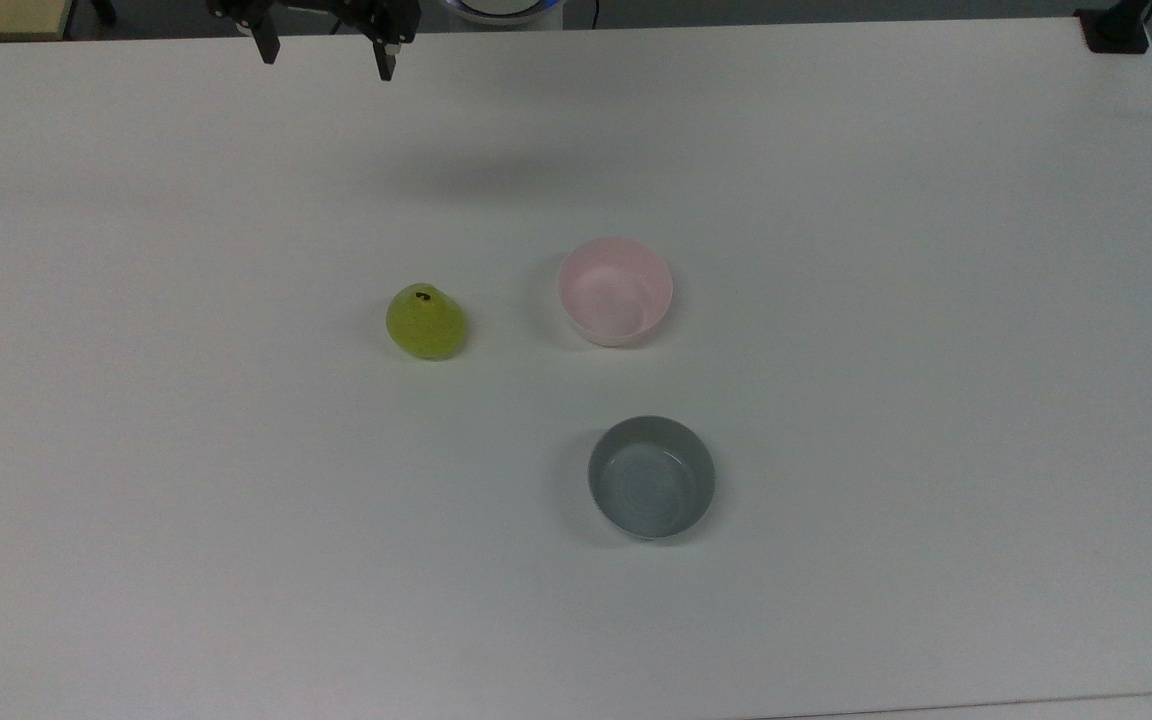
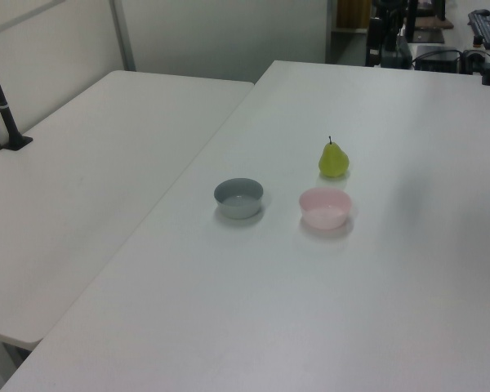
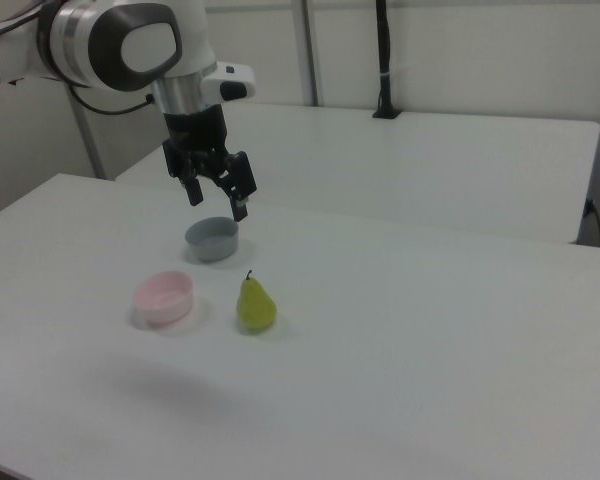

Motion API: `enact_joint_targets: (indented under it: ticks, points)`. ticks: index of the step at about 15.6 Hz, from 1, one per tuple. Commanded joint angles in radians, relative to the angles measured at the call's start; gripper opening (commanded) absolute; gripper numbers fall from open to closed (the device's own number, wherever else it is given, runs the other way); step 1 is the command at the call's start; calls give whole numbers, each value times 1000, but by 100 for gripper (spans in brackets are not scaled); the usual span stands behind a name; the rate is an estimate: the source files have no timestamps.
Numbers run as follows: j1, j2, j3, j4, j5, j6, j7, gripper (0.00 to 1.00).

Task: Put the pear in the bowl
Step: 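Move the gripper from its raised pose toward the green pear, then lower the open gripper down around the green pear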

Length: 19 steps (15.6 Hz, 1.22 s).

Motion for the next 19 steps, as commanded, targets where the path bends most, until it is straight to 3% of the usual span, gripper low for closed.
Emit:
enact_joint_targets:
  ticks: [1, 7, 12, 19]
  points:
    - [-3, 8, -7, 21, 25, -13, -24, 100]
    - [2, 23, -5, 19, 26, -7, -24, 100]
    - [11, 87, -2, 73, 25, -1, -82, 100]
    - [82, 245, -7, 62, 13, 148, -196, 100]
